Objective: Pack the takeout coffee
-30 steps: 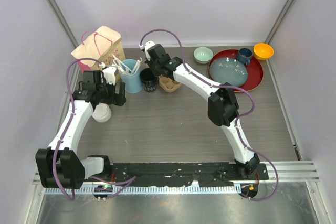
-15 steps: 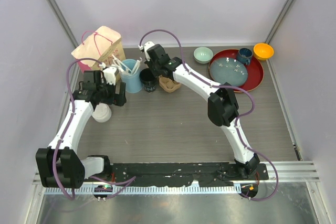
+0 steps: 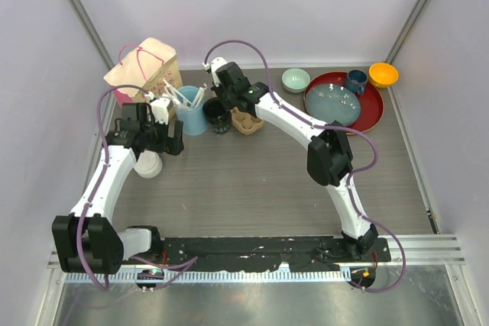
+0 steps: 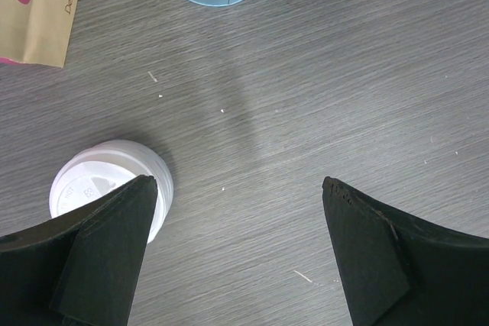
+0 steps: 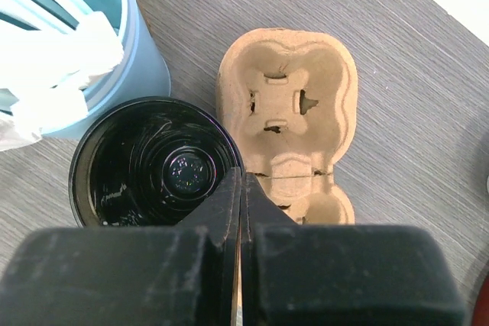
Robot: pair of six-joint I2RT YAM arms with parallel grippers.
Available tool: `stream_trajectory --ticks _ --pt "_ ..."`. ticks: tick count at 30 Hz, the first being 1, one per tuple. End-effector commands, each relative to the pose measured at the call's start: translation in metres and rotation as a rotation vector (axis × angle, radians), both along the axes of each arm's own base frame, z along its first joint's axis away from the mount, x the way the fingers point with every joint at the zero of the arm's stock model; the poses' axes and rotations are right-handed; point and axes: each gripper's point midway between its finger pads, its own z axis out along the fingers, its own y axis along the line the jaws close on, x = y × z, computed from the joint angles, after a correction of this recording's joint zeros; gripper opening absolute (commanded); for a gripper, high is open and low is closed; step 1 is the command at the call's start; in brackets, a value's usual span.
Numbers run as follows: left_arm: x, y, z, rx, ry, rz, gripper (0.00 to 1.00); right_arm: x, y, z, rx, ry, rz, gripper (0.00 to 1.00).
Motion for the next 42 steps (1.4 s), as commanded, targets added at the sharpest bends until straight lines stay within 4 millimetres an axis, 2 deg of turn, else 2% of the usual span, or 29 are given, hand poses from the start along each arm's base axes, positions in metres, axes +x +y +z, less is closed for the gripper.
stream_trajectory --ticks 1,17,30,34,35,36,38,40,42 --pt "0.007 -0.002 0.02 -0.009 -0.047 -0.024 0.94 -0.001 0.007 0.07 0.123 -0.114 0.006 0.01" --pt "0.006 -0.003 0.027 -0.009 -0.054 -0.036 0.93 -0.004 0.002 0.106 0.207 -0.136 -0.006 0.01" --pt "0.004 -0.003 0.03 -0.004 -0.056 -0.039 0.93 -0.002 -0.003 0.111 0.228 -0.134 -0.021 0.01" --pt "0.005 -0.004 0.032 -0.014 -0.058 -0.037 0.92 -0.001 -0.003 0.103 0.219 -0.121 -0.019 0.01" --pt "0.005 -0.006 0.034 -0.024 -0.057 -0.034 0.88 -0.001 -0.003 0.101 0.219 -0.116 -0.021 0.01" --pt "0.003 -0.008 0.034 -0.038 -0.045 -0.04 0.86 -0.001 -0.003 0.099 0.218 -0.113 -0.018 0.01" --pt "-0.004 -0.03 0.047 -0.131 -0.046 -0.134 0.74 -0.001 -0.003 0.099 0.219 -0.112 -0.017 0.01" --pt "-0.014 -0.053 0.064 -0.191 -0.079 -0.274 0.7 0.0 -0.005 0.1 0.221 -0.112 -0.018 0.01" --pt "-0.012 -0.066 0.078 -0.163 -0.154 -0.364 0.69 0.0 -0.003 0.101 0.242 -0.101 -0.022 0.01"
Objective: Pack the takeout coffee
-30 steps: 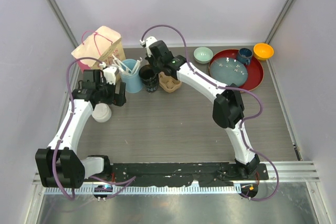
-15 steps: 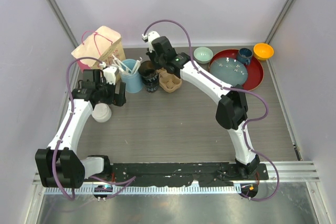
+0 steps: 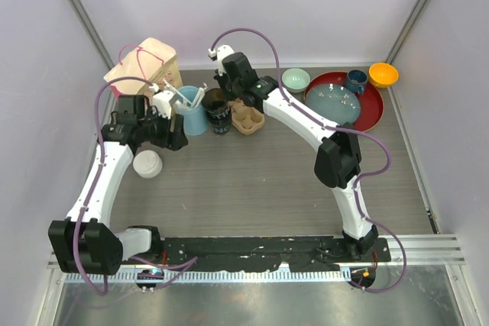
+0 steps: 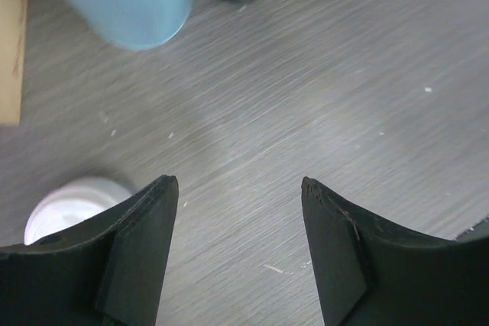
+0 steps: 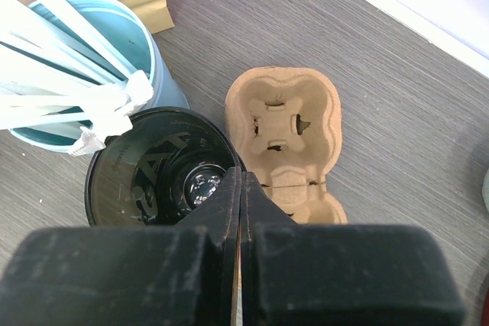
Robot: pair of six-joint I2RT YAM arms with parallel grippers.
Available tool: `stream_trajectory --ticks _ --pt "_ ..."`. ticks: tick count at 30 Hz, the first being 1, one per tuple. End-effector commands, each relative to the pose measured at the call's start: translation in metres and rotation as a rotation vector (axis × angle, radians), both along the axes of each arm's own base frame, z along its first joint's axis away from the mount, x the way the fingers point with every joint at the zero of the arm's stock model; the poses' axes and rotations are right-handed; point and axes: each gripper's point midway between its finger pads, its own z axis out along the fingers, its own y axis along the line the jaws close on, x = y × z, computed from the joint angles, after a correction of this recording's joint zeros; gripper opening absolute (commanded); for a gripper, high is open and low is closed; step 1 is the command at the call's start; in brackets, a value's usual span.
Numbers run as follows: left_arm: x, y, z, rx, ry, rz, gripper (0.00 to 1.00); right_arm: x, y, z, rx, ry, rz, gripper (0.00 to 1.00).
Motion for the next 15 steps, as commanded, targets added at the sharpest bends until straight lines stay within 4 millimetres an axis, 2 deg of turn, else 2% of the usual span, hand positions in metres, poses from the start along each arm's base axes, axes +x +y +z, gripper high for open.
stream_trajectory --ticks 1,2,3,5,6,9,14,15 --pt "-0.003 -0.045 0.058 -0.064 -0.194 -0.261 0.68 -0.002 0.0 0.046 0.106 -0.052 -0.004 0.01" --pt "-0.001 -0.05 0.063 -0.053 -0.218 -0.289 0.69 0.0 -0.001 0.045 0.109 -0.05 -0.004 0.01" --pt "0.002 -0.061 0.079 -0.047 -0.272 -0.334 0.69 0.0 -0.001 0.043 0.113 -0.045 -0.006 0.01" --pt "0.014 -0.07 0.083 0.014 -0.323 -0.375 0.71 0.001 -0.002 0.039 0.115 -0.038 -0.01 0.01" --pt "0.018 -0.084 0.091 0.044 -0.377 -0.424 0.73 0.001 -0.002 0.038 0.126 -0.032 -0.012 0.01" --pt "0.033 -0.105 0.087 0.15 -0.483 -0.554 0.75 0.002 -0.001 0.034 0.139 -0.021 -0.008 0.01" --pt "0.072 -0.11 0.066 0.309 -0.563 -0.649 0.77 0.003 -0.001 0.032 0.149 -0.009 -0.009 0.01" --pt "0.079 -0.109 0.067 0.331 -0.575 -0.65 0.77 0.003 0.0 0.033 0.156 -0.011 -0.005 0.01"
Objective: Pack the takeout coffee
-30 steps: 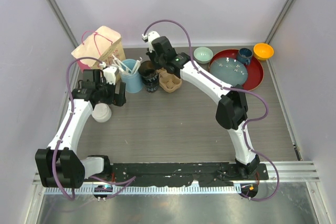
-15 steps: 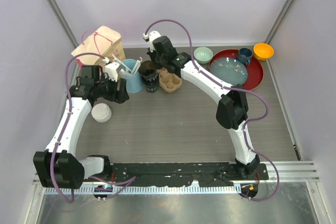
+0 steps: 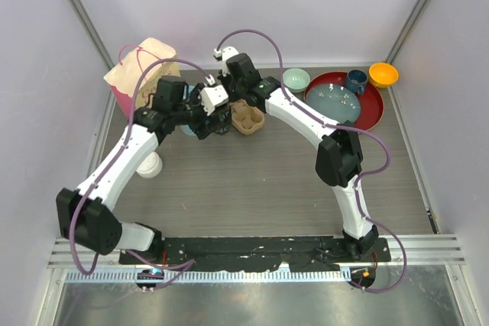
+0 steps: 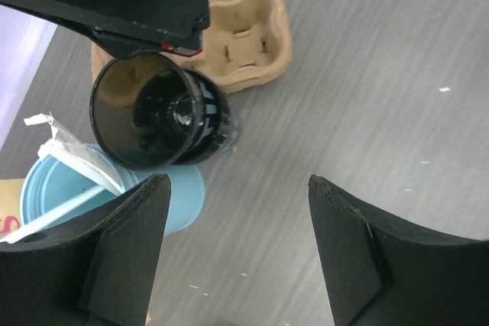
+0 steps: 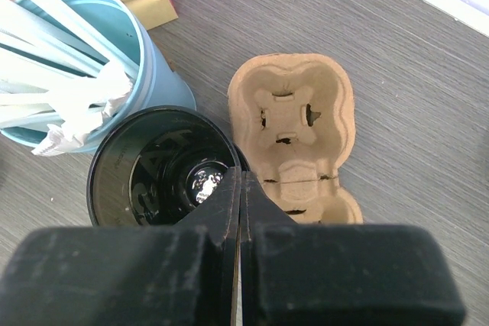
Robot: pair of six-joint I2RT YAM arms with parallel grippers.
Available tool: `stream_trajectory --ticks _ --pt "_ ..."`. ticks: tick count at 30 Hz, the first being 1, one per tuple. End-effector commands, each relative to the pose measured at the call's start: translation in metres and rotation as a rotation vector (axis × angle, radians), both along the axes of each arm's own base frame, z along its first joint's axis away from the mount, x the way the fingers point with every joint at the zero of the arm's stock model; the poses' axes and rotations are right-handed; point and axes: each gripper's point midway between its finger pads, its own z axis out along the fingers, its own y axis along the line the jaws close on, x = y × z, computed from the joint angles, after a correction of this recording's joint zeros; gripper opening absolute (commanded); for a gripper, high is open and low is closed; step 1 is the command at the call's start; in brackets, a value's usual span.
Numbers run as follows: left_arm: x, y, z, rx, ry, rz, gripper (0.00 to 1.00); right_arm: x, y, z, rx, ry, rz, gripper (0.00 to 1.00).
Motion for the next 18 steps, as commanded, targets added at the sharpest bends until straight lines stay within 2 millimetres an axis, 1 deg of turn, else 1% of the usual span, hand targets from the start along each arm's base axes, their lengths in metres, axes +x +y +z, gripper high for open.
stream_trajectory --ticks 1,2,4,5,9,11,13,14,18 --pt "0.045 0.004 0.004 0.128 -0.187 -0.038 0.77 0.002 0.003 0.049 0.107 -0.073 0.0 0.01" --pt "0.049 0.003 -0.002 0.145 -0.191 -0.048 0.77 0.002 0.004 0.049 0.111 -0.072 0.002 0.01" --pt "0.059 0.002 -0.003 0.149 -0.222 -0.038 0.76 0.003 0.004 0.048 0.116 -0.068 0.002 0.01" --pt "0.068 0.001 -0.005 0.148 -0.231 -0.026 0.75 0.004 0.003 0.049 0.118 -0.071 0.001 0.01" --pt "0.08 -0.002 -0.01 0.151 -0.244 -0.02 0.73 0.003 0.005 0.048 0.124 -0.064 0.006 0.01" --pt "0.082 -0.005 -0.008 0.143 -0.254 -0.025 0.73 0.003 0.006 0.047 0.125 -0.063 0.013 0.01" --pt "0.081 -0.008 -0.014 0.141 -0.235 -0.051 0.73 0.003 0.007 0.046 0.126 -0.062 0.015 0.01" --pt "0.081 -0.011 -0.013 0.14 -0.23 -0.065 0.73 0.003 0.006 0.047 0.129 -0.06 0.014 0.01" --pt "0.089 -0.014 -0.035 0.166 -0.182 -0.083 0.73 0.003 0.008 0.047 0.136 -0.057 0.015 0.01"
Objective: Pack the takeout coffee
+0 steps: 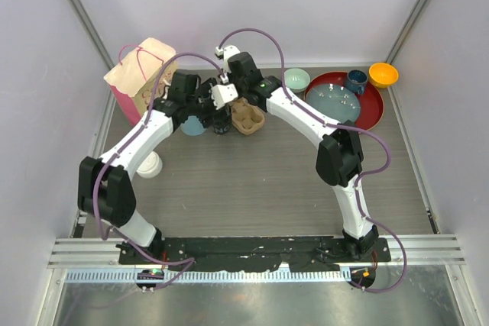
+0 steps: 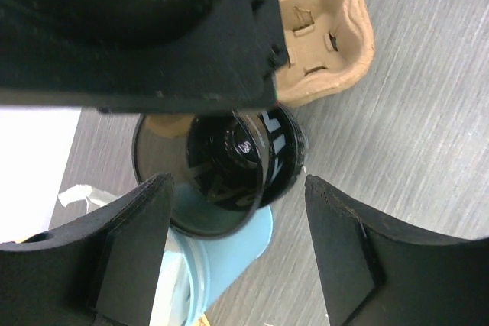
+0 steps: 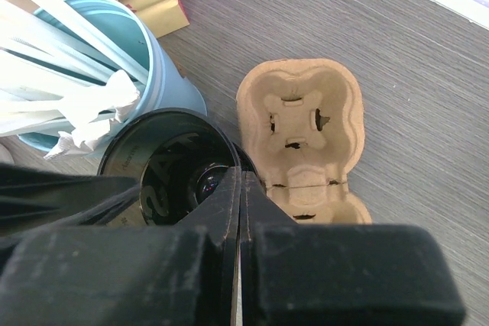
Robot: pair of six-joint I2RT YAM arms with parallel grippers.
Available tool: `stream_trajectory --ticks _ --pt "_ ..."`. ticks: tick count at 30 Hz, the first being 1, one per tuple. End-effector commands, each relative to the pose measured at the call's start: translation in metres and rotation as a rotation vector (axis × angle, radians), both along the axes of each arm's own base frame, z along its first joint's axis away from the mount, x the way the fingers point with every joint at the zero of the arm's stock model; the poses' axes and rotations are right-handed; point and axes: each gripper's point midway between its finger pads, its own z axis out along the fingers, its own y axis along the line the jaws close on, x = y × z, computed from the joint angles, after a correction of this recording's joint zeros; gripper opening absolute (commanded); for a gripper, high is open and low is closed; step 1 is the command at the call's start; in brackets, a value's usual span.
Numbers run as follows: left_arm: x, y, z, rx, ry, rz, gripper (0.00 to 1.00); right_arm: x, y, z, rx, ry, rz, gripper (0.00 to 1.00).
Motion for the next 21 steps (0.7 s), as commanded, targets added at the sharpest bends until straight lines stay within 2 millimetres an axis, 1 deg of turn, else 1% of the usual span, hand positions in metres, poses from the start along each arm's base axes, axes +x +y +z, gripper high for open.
stream_trajectory --ticks 1,2,3,8,9,11,12,13,14,15,18,21 --pt "0.021 -0.009 0.011 -0.003 -0.055 -0.028 0.73 0.003 0.003 0.046 0.089 -0.078 0.003 0.01" --pt "0.022 -0.009 0.009 0.0 -0.052 -0.027 0.72 0.002 0.004 0.046 0.09 -0.075 0.005 0.01" --pt "0.024 -0.008 0.008 0.008 -0.055 -0.034 0.68 0.001 0.004 0.045 0.09 -0.073 0.005 0.01" --pt "0.018 -0.008 -0.01 0.056 -0.007 -0.077 0.57 0.002 0.003 0.046 0.093 -0.074 0.006 0.01" --pt "0.018 -0.007 -0.011 0.062 -0.007 -0.077 0.46 0.003 0.002 0.047 0.095 -0.075 0.004 0.01" --pt "0.022 -0.007 -0.009 0.051 -0.012 -0.056 0.29 0.003 0.003 0.047 0.095 -0.075 0.009 0.01" --pt "0.025 -0.006 -0.007 0.045 -0.016 -0.036 0.13 0.003 0.003 0.047 0.097 -0.073 0.007 0.01" --pt "0.026 -0.008 -0.005 0.035 -0.019 -0.033 0.08 0.003 0.003 0.046 0.097 -0.071 0.01 0.01" --pt "0.024 -0.009 -0.003 0.031 -0.021 -0.038 0.01 0.003 0.003 0.046 0.099 -0.07 0.009 0.01" --pt "0.019 -0.009 -0.004 0.027 -0.002 -0.05 0.0 0.003 0.001 0.047 0.098 -0.07 0.006 0.01" --pt "0.01 -0.01 0.003 0.018 0.006 -0.074 0.0 0.005 -0.005 0.052 0.104 -0.076 -0.012 0.01" --pt "0.005 -0.012 0.018 -0.006 -0.016 -0.087 0.0 0.007 -0.013 0.062 0.133 -0.086 -0.035 0.01"
